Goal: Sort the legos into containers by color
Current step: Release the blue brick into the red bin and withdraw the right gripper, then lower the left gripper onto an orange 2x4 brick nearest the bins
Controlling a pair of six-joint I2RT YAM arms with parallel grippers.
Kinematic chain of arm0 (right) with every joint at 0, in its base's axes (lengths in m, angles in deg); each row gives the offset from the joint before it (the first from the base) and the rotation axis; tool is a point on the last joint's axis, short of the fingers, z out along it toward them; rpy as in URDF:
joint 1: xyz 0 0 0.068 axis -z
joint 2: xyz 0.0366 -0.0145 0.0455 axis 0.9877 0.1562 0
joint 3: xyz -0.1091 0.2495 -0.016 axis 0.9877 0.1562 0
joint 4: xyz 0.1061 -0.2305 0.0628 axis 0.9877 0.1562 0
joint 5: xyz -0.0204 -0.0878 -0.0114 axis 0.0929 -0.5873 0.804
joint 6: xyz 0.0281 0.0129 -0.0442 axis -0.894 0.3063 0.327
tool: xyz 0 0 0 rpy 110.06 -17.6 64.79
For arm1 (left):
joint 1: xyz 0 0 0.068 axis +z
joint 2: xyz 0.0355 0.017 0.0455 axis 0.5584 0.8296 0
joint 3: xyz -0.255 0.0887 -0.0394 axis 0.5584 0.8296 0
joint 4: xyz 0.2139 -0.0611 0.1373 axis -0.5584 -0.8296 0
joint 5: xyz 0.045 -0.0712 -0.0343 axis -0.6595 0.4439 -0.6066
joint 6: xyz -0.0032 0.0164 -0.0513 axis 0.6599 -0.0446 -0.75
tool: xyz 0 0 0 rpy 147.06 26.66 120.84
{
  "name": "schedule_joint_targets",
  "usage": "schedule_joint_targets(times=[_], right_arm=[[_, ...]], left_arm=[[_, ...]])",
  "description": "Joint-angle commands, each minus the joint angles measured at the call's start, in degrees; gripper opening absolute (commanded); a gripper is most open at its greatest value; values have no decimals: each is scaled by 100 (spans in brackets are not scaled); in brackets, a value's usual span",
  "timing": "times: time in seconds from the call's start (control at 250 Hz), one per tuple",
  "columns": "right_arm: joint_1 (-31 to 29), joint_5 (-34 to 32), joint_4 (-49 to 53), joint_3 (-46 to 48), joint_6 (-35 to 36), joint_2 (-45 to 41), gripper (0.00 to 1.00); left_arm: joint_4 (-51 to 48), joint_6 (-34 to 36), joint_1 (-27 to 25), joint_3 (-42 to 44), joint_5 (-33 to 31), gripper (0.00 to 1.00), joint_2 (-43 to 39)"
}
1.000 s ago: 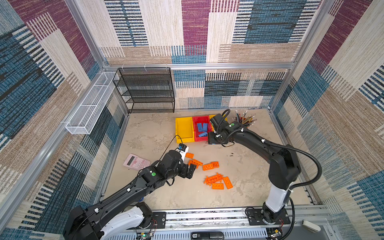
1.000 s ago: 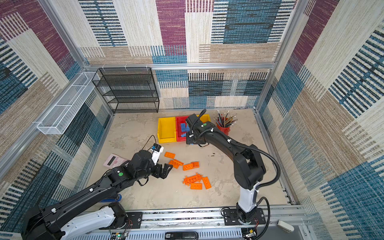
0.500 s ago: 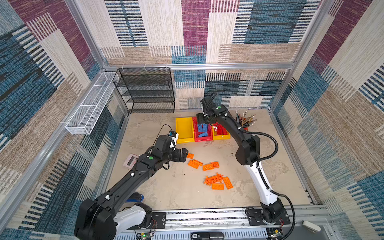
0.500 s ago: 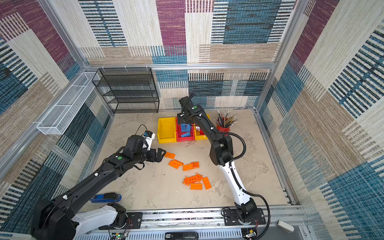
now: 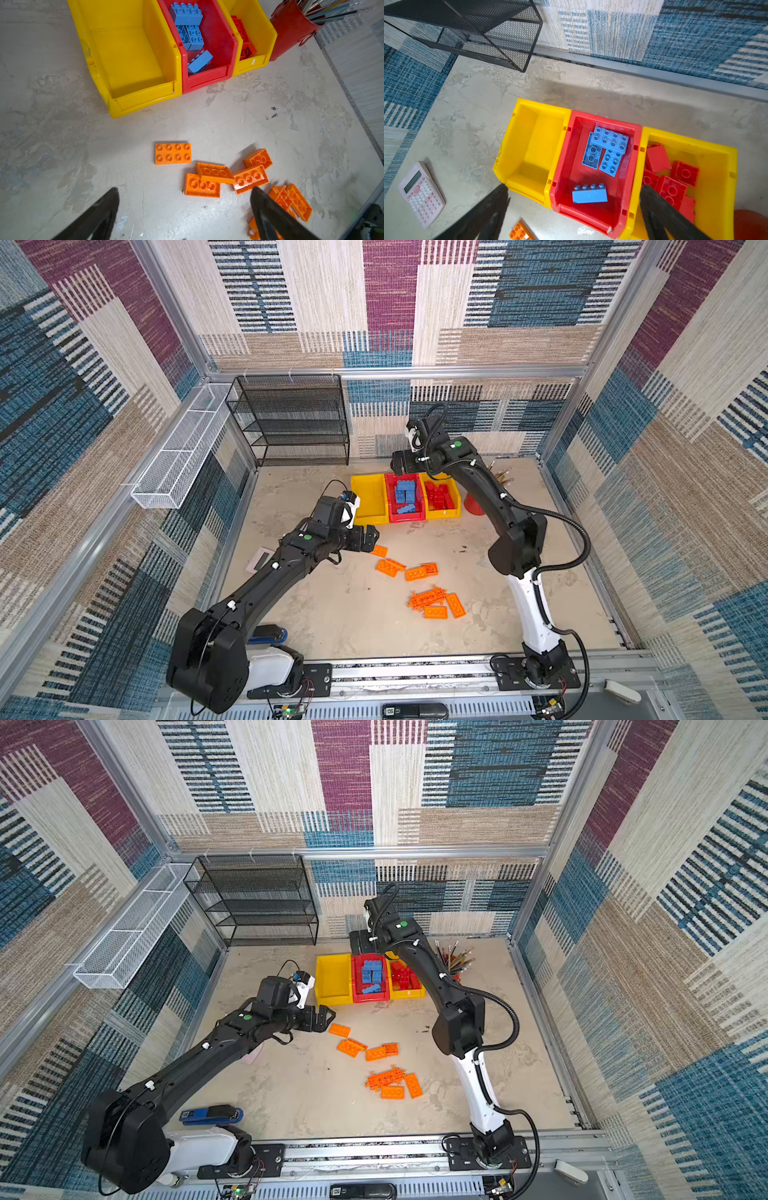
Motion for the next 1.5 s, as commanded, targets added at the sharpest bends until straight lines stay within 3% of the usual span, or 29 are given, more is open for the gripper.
schedule_joint_targets(times=[0.0, 0.228, 0.388, 0.532, 0.784, 1.2, 1.496], right_arm=[[-18, -283, 172, 803, 1, -549, 99], [-18, -29, -1078, 4553, -350, -3010, 99], [-18, -29, -1270, 6384, -719, -4451, 99], [-18, -68, -1199, 7394, -979, -5538, 99], [-18, -283, -959, 7897, -1113, -6421, 99], [-10, -556, -940, 7885, -1137, -6526, 99], [-9, -607, -1005, 7814, -1122, -6274, 99]], left_arm=[[164, -314, -26, 56, 259, 99, 14], [162, -722, -693, 555, -7, 98, -184], [49, -1017, -1597, 675, -451, 98, -29], [108, -1312, -2055, 593, -618, 98, 321], [-366, -1247, -2160, -64, -957, 98, 901], [-776, -1336, -2082, -705, -1056, 98, 1569], [-652, -1842, -1220, -495, -807, 98, 1547]])
